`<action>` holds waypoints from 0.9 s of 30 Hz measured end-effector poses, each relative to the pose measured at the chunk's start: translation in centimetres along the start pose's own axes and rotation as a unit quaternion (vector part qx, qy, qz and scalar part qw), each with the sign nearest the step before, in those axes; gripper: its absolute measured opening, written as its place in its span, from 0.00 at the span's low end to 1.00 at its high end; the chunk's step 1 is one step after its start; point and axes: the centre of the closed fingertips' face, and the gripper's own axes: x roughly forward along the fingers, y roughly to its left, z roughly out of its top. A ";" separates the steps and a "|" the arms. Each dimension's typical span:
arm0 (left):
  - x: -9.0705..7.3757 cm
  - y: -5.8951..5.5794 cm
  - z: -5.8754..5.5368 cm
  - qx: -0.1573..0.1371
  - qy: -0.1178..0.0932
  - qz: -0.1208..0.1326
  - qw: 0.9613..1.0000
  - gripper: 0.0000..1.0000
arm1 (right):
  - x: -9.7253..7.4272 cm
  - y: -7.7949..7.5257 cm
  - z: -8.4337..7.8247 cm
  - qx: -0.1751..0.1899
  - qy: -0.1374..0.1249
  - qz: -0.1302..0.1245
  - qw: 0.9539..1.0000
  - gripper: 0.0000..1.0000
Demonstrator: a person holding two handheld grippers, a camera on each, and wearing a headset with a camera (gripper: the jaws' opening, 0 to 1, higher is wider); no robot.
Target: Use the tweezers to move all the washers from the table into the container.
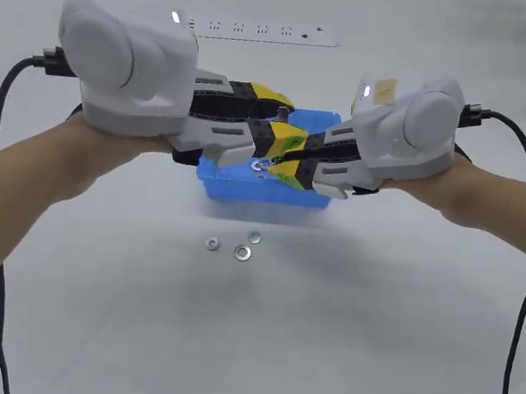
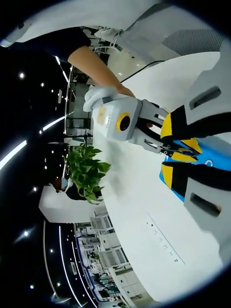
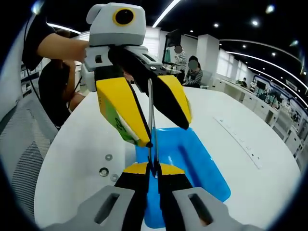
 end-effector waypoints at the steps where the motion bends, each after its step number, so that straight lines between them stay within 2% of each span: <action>1: 0.0 0.0 0.0 0.001 0.000 0.000 1.000 0.19 | 0.0 0.0 0.0 0.000 0.000 0.000 1.000 0.07; 4: 0.0 -0.1 0.0 0.002 0.004 -0.007 1.000 0.13 | -0.1 -0.1 -0.1 0.000 0.001 -0.001 1.000 0.07; 10: 0.2 -0.4 0.0 0.009 0.013 -0.012 1.000 0.08 | -0.3 -0.4 -0.5 0.000 0.005 -0.004 1.000 0.07; 14: 0.3 -0.6 0.1 0.023 0.018 -0.018 0.999 0.07 | -0.3 -0.5 -0.5 -0.005 0.007 -0.005 1.000 0.08; 15: 0.3 -0.7 0.1 0.037 0.021 -0.015 0.999 0.07 | -0.3 -0.5 -0.5 -0.005 0.007 -0.006 1.000 0.08; 19: 0.3 -0.8 0.3 0.060 0.024 -0.017 0.998 0.06 | -0.4 -0.7 -0.3 -0.002 0.003 -0.011 1.000 0.08; 27: 0.2 -0.8 0.3 0.065 0.030 -0.014 0.997 0.05 | -0.5 -0.2 -0.2 0.002 0.003 -0.008 1.000 0.09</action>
